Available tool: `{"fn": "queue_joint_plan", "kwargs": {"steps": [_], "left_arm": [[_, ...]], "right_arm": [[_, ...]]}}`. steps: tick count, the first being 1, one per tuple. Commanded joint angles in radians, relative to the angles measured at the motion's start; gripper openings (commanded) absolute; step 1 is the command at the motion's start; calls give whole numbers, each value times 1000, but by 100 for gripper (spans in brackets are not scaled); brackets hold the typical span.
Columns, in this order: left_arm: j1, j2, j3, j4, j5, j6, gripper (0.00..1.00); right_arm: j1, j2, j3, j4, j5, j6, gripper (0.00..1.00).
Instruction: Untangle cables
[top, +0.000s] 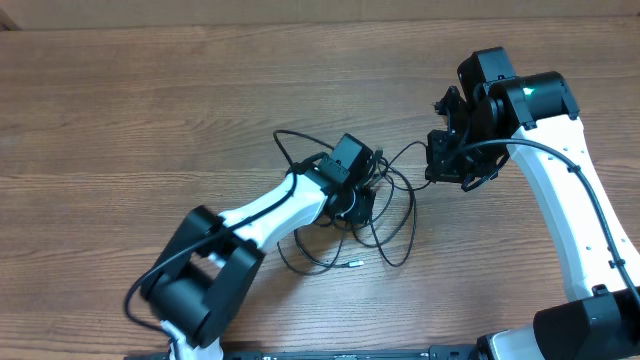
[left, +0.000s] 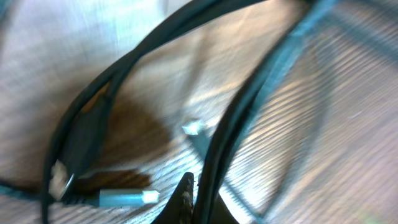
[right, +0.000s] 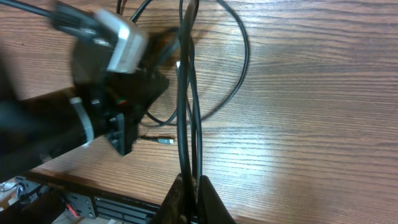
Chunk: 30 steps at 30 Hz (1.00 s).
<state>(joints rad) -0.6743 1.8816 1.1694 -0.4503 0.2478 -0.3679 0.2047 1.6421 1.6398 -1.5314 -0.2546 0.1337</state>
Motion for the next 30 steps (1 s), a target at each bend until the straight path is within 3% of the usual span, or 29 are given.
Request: {"fn": "queue_joint_plan", "kwargs": {"steps": [1,8,14,19,24,30], "left_arm": [[6,-106,9,37,-34,-14,4],[9,-117,9,67,-60,-22,4],[9,-117,9,76,-197,-45,4],[37,-117,13,140,-160,-110,4],[106,-117,13,156,-145,-154,4],[237,-117,13,53,-148,-216,4]], "right_arm": [[3,-9,-6,0,-2,-16,4],[3,-9,-36,3,-111,-101,4],[3,-9,-92,4,-166,-165,4],[3,-9,-156,11,-166,-170,4],[3,-9,-238,32,-165,-177,4],[3,-9,-287,52,-155,-168,4]]}}
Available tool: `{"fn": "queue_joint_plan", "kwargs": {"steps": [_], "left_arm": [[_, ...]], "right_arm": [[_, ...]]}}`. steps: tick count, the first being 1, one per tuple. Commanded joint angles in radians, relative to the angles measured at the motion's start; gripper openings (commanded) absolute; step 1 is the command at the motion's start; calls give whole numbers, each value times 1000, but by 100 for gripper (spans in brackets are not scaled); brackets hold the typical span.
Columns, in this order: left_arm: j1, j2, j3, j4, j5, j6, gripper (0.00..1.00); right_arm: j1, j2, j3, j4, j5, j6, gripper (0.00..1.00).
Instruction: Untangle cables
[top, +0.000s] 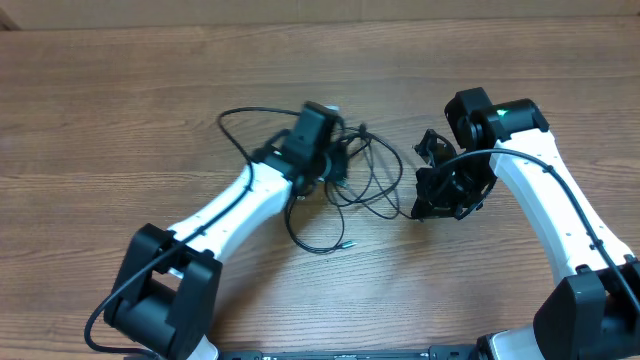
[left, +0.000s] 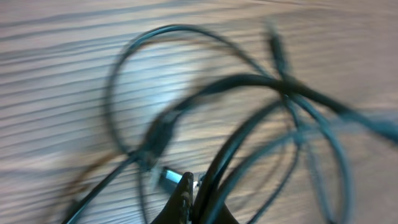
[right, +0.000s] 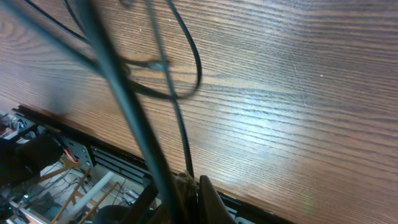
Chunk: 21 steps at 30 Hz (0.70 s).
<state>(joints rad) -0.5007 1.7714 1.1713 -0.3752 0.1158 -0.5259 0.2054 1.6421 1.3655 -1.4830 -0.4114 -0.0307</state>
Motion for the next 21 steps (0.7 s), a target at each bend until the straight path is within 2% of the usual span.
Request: {"fn": "queue_joint_plan", "kwargs": {"steps": [1,7,12,17,21], "left_arm": [[82,-7,11,-34,-5,-58,4],[164,-7,11,-47,89,-3,4],[188,-6,11,-43,84,45,4],[188,-6,10,-45,57,119,4],[188,-6,10,-47,58,188,4]], "right_arm": [[3,-9,-16,8,24,13,4],[3,-9,-17,14,308,266,4],[3,-9,-17,10,431,348,4],[3,-9,-17,31,467,394,4],[3,-9,-17,93,365,354,4]]}}
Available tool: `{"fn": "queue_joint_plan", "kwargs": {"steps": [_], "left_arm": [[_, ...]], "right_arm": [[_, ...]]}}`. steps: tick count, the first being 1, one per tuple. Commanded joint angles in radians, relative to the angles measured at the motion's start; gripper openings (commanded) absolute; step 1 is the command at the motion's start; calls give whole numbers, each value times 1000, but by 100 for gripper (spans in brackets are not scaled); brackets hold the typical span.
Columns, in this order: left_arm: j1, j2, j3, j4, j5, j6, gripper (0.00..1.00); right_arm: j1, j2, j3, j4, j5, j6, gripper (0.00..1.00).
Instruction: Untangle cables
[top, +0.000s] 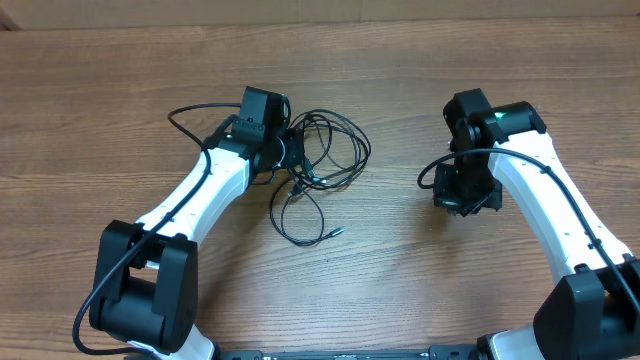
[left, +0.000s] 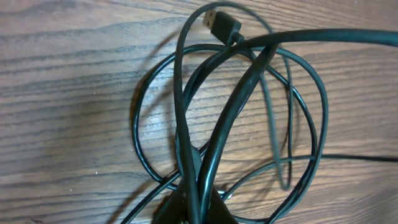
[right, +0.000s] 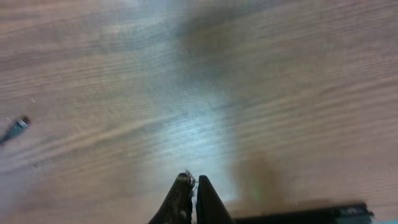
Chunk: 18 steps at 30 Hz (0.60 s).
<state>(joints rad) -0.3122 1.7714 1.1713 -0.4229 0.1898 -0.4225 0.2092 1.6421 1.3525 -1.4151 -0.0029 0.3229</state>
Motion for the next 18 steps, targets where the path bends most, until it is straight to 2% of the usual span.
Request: {"fn": "queue_joint_plan", "kwargs": {"steps": [1,4,5,6,7,12,18], "left_arm": [[-1,-6,10,0,-12,105,4],[-2,-6,10,-12,-5,136,4],[-2,-6,10,-16,-5,139,4],[-2,-6,10,-23,-4,146,4],[-2,-6,10,-28,-1,159,4],[-2,-6,10,-47,67,232,4],[-2,-6,10,-48,67,232,4]], "right_arm": [[-1,-9,-4,55,-98,-39,4],[-1,-9,-4,131,-259,-122,4],[-1,-9,-4,153,-292,-131,11],[-1,-9,-4,176,-320,-139,24],[-1,-9,-4,198,-347,-142,28],[5,-9,-5,288,-498,-150,36],[91,-7,-5,364,-511,-153,48]]}}
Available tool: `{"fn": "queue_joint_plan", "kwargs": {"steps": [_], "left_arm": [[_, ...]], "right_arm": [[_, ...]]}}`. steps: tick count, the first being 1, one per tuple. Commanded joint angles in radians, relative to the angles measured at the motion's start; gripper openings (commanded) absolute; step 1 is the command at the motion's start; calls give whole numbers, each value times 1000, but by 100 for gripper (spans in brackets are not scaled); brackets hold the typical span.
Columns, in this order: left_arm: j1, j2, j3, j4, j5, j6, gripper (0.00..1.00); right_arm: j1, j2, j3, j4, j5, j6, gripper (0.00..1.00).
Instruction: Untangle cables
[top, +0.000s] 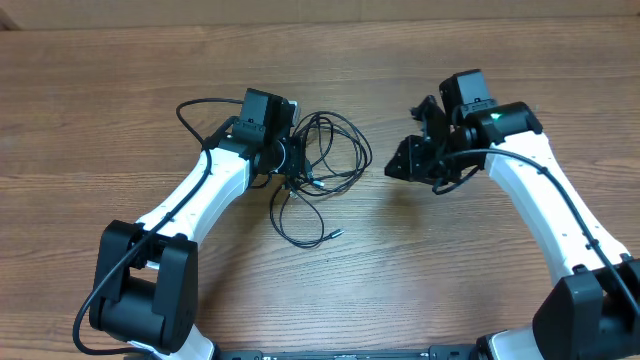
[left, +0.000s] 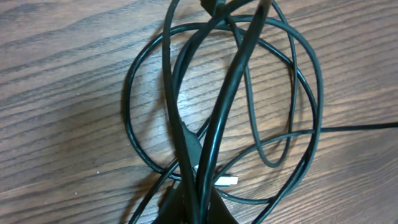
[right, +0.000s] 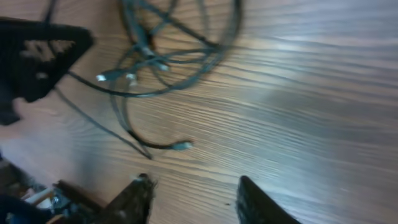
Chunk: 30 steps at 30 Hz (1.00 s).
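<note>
A tangle of thin black cables (top: 338, 150) lies on the wooden table, left of centre, in overlapping loops (left: 249, 106). One tail runs down to a small plug (top: 336, 233). My left gripper (top: 291, 160) is at the tangle's left edge, shut on two black strands (left: 194, 205); a silver plug (left: 230, 182) lies just beside its jaws. My right gripper (top: 398, 167) hangs open to the right of the tangle, apart from it. In the right wrist view its fingers (right: 138, 198) stand wide apart over bare wood, with the cables (right: 168, 56) ahead of them.
One cable loop (top: 200, 112) sticks out to the left behind the left arm. The wooden table (top: 480, 290) runs bare to the right and front. The left arm's black wrist (right: 37, 50) shows at the right wrist view's upper left.
My right gripper was shut over bare table at the right; now it is open and nearer the tangle, up and to the left. The left gripper still holds its strands in about the same place.
Both grippers were shut on cable strands close together at the table's middle. Then the left was further left with the bundle, the right still on strands. Then the right was shut on nothing, the whole tangle by the left gripper. Now the right is open.
</note>
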<state>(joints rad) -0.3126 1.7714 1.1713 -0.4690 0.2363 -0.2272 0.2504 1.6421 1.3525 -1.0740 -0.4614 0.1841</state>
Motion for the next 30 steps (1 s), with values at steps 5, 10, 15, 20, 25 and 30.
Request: {"fn": "queue_joint_plan", "kwargs": {"steps": [5,10,15,20,25,30], "left_arm": [[-2,-6,10,-6,20,37,4],[-2,-6,10,-9,19,37,4],[1,-6,10,-9,19,37,4],[21,-6,10,-10,26,37,4],[37,-4,10,-17,81,45,4],[37,4,10,-17,105,56,4]], "right_arm": [[126,27,-5,115,-37,-2,49],[171,109,-5,250,-31,-2,50],[176,174,-5,357,-41,-3,51],[178,201,-5,457,-22,-3,54],[192,241,-5,525,-18,-2,47],[219,299,-5,599,13,13,41]]}}
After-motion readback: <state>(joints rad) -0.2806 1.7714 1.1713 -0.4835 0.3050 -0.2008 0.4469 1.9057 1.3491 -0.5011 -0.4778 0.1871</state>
